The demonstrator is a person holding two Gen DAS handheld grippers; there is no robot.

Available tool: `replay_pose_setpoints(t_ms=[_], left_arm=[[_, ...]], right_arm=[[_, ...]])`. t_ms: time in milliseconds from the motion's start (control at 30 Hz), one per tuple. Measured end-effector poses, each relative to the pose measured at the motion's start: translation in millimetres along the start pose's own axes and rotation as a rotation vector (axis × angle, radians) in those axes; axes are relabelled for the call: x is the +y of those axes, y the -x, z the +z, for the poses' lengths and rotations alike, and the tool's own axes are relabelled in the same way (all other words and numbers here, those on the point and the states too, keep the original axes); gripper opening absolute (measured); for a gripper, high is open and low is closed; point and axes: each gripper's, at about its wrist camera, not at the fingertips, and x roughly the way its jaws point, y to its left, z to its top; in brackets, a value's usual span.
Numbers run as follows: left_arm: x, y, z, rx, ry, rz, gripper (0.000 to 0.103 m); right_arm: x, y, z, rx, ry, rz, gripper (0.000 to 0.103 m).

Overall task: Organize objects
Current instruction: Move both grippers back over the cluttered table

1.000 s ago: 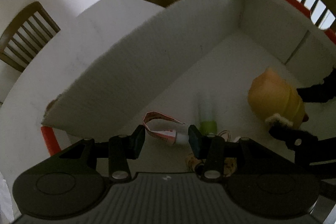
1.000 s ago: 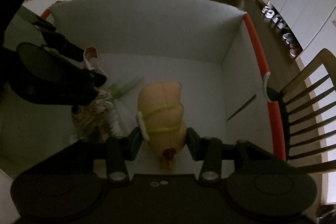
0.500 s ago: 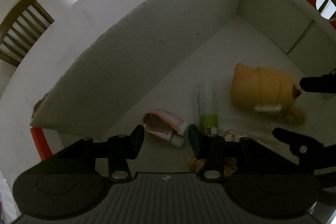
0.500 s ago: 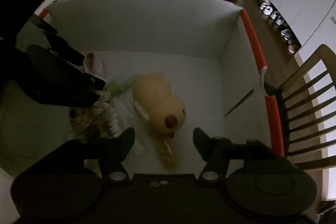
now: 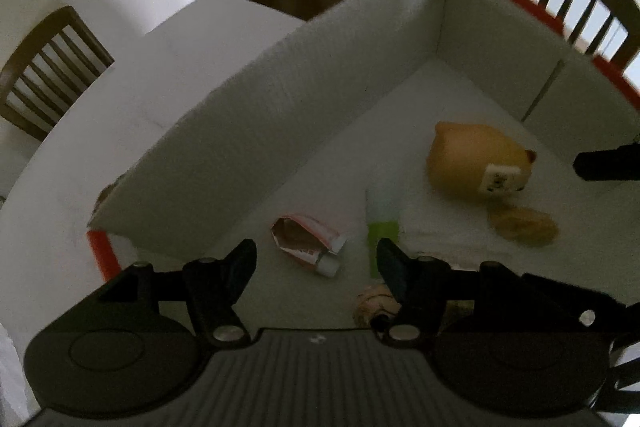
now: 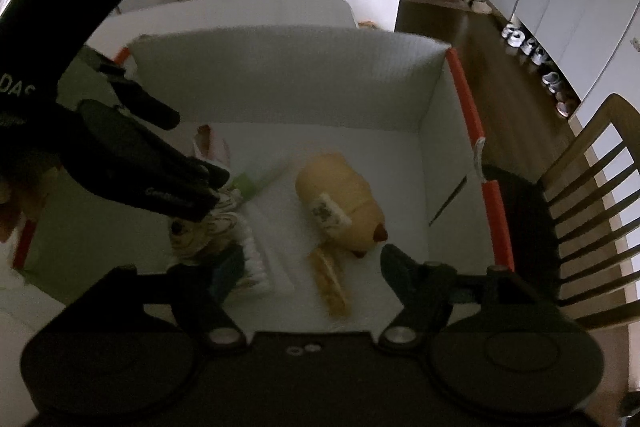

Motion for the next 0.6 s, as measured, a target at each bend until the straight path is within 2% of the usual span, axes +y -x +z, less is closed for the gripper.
replay_pose_setpoints(t_ms=[600], left_arm=[[17,77,-40,-0.198,0.092,-0.086,0.065]], right_arm=[[28,64,-2,-0.136,-0.014,0.03,0.081]])
